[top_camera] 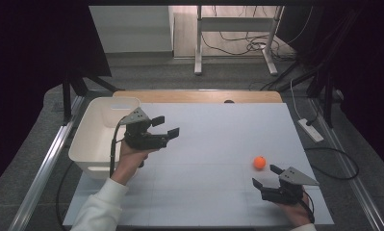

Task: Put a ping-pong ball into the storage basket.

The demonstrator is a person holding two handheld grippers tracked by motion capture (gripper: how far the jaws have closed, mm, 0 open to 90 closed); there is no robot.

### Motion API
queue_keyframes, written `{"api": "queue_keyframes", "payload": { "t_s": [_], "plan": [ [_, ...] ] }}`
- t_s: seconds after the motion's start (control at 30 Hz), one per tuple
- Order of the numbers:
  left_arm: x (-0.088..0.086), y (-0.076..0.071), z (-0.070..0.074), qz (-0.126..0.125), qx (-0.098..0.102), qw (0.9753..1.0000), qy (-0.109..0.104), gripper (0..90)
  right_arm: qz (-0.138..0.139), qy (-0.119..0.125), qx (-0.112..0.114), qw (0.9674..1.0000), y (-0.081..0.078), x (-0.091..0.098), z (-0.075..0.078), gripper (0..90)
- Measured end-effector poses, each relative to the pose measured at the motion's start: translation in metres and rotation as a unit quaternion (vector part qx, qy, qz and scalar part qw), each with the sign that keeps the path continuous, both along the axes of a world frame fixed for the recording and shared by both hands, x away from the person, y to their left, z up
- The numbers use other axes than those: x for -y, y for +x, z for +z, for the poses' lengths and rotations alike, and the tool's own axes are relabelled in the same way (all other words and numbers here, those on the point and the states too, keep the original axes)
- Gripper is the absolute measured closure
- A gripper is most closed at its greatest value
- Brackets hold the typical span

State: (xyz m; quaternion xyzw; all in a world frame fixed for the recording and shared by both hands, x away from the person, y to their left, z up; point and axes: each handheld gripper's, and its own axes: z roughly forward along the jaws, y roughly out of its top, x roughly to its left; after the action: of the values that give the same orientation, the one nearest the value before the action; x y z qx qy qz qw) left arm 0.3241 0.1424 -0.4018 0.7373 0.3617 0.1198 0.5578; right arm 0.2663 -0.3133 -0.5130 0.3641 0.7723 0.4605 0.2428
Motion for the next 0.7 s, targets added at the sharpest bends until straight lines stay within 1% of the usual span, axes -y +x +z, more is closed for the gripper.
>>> {"api": "queue_keyframes", "payload": {
  "t_s": [0.17,0.27,0.4,0.5,0.7],
  "plan": [
    [0.008,0.000,-0.002,-0.010,-0.001,0.9999,0.003,22.2,0.002,-0.004,0.001,1.0000,-0.002,-0.001,0.000,14.7],
    [0.018,0.000,-0.006,-0.019,-0.002,0.9998,0.011,22.2,0.000,-0.002,0.002,1.0000,-0.003,0.000,0.001,14.7],
    [0.026,0.002,-0.010,-0.027,-0.005,0.9995,0.019,22.2,0.003,-0.001,0.002,1.0000,-0.002,0.001,0.000,14.7],
    [0.031,0.002,-0.012,-0.025,-0.002,0.9993,0.027,22.3,0.002,-0.003,0.002,1.0000,-0.002,0.001,0.000,14.7],
    [0.036,0.003,-0.016,-0.031,-0.003,0.9992,0.026,22.3,0.006,-0.002,0.003,1.0000,0.000,0.000,0.000,14.6]
  ]
}}
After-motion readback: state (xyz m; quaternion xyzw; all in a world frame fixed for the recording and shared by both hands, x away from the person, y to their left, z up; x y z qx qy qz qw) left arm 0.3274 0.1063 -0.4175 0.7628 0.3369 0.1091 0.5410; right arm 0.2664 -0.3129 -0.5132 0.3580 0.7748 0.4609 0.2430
